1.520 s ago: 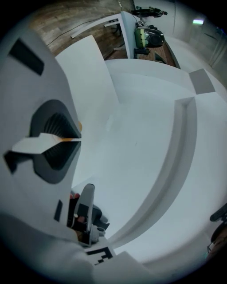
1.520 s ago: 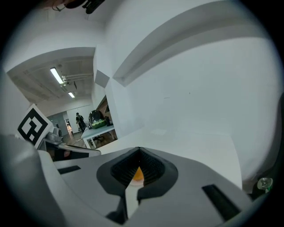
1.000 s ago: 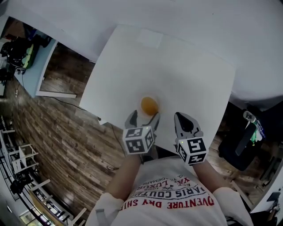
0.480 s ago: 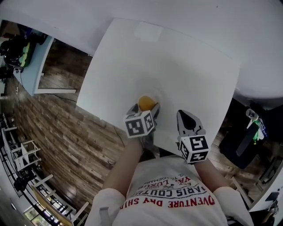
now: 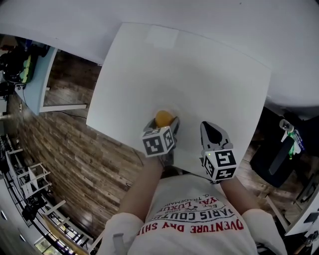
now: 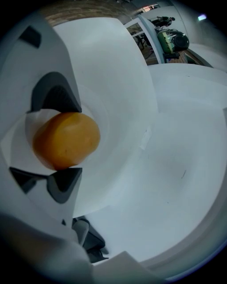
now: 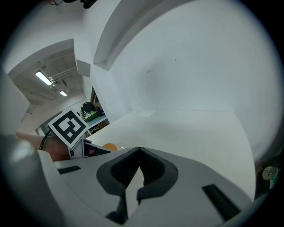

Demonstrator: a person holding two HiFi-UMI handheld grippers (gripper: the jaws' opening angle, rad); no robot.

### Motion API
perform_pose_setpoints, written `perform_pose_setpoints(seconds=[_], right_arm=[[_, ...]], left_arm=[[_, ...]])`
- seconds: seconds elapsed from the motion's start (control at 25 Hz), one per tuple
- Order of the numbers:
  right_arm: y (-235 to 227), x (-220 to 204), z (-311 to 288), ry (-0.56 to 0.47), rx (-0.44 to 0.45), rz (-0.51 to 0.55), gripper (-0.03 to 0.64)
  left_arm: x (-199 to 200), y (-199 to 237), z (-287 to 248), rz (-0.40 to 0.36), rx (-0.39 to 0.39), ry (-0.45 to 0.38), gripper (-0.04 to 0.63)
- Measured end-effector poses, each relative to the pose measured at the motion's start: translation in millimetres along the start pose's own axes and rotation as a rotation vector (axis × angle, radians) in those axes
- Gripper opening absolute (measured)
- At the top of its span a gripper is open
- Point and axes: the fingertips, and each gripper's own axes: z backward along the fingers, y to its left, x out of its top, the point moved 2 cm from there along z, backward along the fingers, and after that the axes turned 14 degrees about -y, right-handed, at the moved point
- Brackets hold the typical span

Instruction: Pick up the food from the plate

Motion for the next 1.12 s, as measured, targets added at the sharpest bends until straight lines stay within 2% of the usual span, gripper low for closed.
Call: perform_pose_setpoints(seconds=[0.28, 0.48, 0.72, 1.12], right_arm=[[9, 8, 5, -0.021, -0.045, 0.037, 0.008], [21, 25, 9, -0.072, -0.122, 0.036, 0.008], [44, 56, 16, -0.175, -0.233, 0.007, 0.008], [73, 117, 42, -0.388, -0.412, 0.039, 0.008]], left_arm=[[7, 1, 5, 0.039, -0.078, 0.006, 0.39], [34, -2, 16, 0.005, -0.15, -0.046, 0.388], [87, -12, 47, -0.181, -0.27, -0.163, 0.39], [180, -44, 126, -0.525, -0.549, -0.518, 0.39]])
